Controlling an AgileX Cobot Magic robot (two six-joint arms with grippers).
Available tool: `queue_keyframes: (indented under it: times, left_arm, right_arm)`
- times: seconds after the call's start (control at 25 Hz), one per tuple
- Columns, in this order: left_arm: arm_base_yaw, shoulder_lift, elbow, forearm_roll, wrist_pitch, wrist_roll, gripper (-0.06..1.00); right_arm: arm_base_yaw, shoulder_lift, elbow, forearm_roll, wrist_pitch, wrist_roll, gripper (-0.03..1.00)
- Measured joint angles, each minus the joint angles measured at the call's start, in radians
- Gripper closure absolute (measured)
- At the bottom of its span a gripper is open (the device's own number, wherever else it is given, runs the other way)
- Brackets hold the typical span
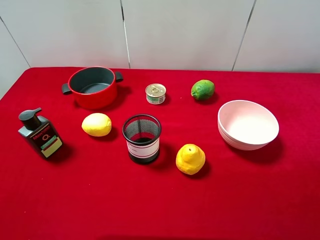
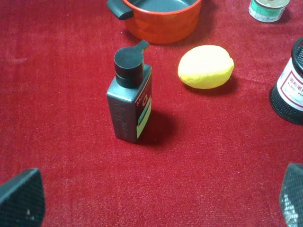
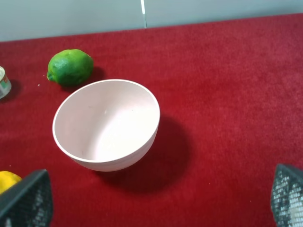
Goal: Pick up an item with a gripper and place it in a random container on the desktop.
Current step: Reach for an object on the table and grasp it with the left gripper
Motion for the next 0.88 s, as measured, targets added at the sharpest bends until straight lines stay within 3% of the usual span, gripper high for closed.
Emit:
queue_keyframes:
  times: [0.2, 0.6, 0.88]
  left_arm:
    - [0.000, 0.020, -0.028, 0.000, 0.010, 0.001, -0.05]
    - [0.000, 0.256, -0.159, 0.022, 0.023, 0.001, -0.05]
    - [0.000, 0.465, -0.288, 0.057, 0.115, 0.011, -0.05]
  right_arm:
    - [0.000, 0.000, 0.000, 0.000, 0.000, 0.000, 0.28]
    - [0.000, 0.000, 0.000, 0.000, 0.000, 0.000, 0.28]
    - [0.000, 0.000, 0.000, 0.000, 0.000, 0.000, 0.28]
